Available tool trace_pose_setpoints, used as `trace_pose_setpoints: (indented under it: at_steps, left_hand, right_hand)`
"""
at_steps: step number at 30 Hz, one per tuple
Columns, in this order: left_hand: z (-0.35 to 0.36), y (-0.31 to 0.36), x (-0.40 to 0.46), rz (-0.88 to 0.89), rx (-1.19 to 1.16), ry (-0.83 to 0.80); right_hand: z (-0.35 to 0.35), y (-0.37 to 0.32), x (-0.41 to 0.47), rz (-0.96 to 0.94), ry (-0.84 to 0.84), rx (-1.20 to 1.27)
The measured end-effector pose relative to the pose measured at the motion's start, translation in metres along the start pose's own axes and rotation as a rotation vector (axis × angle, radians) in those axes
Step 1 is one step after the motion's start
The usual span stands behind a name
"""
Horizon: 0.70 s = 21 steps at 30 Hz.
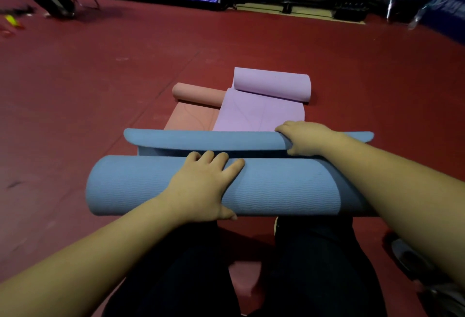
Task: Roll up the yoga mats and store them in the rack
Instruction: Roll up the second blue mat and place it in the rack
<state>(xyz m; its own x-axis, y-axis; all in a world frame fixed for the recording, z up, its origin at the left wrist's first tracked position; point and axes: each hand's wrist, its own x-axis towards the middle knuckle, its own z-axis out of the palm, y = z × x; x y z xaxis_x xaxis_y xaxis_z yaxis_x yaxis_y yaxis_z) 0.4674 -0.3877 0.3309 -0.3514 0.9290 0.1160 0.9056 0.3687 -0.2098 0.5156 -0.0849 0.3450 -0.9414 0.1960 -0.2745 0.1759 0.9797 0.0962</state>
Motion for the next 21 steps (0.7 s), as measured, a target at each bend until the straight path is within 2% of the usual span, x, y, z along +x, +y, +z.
trace_pose_setpoints:
  at_steps: [3, 7, 9, 11, 13, 16, 21]
  left_hand:
    - [0.001, 0.000, 0.001, -0.041, -0.047, 0.021]
    - [0.008, -0.006, 0.017, -0.051, -0.060, 0.196]
    - [0.011, -0.011, 0.028, -0.067, -0.052, 0.193]
    - [0.013, -0.017, 0.038, -0.060, -0.063, 0.172]
    - [0.016, -0.019, 0.047, -0.035, -0.075, 0.222]
    - [0.021, -0.014, 0.059, -0.121, -0.098, 0.311]
    - [0.046, -0.004, 0.057, -0.219, -0.159, 0.211]
  right_hand:
    - [-0.010, -0.003, 0.005, 0.034, 0.061, 0.089]
    - [-0.034, -0.003, 0.005, 0.147, 0.199, 0.218]
    - [-0.046, -0.002, 0.005, 0.173, 0.237, 0.250]
    - [-0.058, 0.001, 0.004, 0.206, 0.246, 0.267]
    - [-0.066, 0.004, 0.004, 0.231, 0.241, 0.279]
    - [-0.074, 0.006, 0.002, 0.241, 0.224, 0.295]
    - [-0.073, -0.001, -0.001, 0.242, 0.148, 0.303]
